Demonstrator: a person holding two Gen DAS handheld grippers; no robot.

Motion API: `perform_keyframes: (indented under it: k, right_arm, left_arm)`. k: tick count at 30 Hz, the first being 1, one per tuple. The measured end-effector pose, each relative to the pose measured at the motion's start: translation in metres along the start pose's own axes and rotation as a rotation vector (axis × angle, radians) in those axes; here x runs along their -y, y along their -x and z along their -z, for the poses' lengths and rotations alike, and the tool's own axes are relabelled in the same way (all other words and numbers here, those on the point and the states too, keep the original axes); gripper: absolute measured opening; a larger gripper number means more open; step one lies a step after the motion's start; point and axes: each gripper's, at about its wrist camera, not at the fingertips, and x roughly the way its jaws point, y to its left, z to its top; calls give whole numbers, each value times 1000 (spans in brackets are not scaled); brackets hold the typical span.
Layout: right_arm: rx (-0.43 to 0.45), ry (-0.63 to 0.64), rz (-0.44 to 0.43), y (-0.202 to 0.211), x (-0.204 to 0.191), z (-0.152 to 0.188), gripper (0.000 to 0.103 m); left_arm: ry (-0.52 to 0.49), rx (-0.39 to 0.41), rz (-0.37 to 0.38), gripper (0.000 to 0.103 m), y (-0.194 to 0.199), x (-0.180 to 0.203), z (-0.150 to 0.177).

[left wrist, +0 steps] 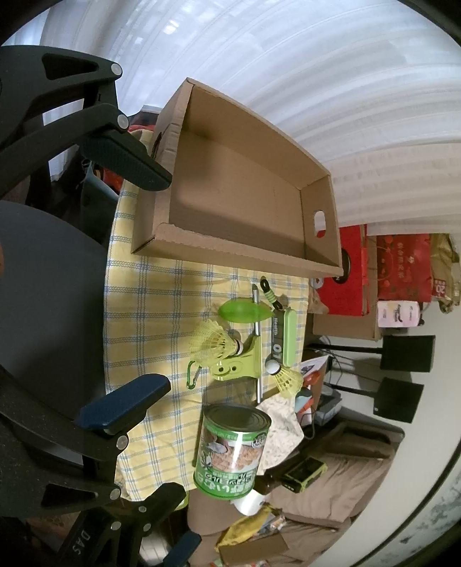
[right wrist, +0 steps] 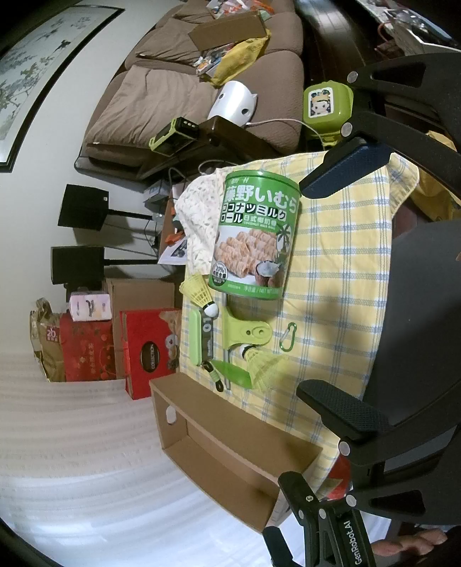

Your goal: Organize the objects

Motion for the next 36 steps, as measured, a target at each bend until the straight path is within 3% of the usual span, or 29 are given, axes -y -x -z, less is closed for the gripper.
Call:
perform_keyframes:
  k: [21, 36]
  right_arm:
    - [1, -3, 0, 0, 2, -1, 103]
    - [6, -17, 43, -4, 35, -2, 103]
  left_arm:
    - [-9, -8, -13, 103, -4, 4, 1]
    - [-66, 22, -14, 103, -18, 29, -8]
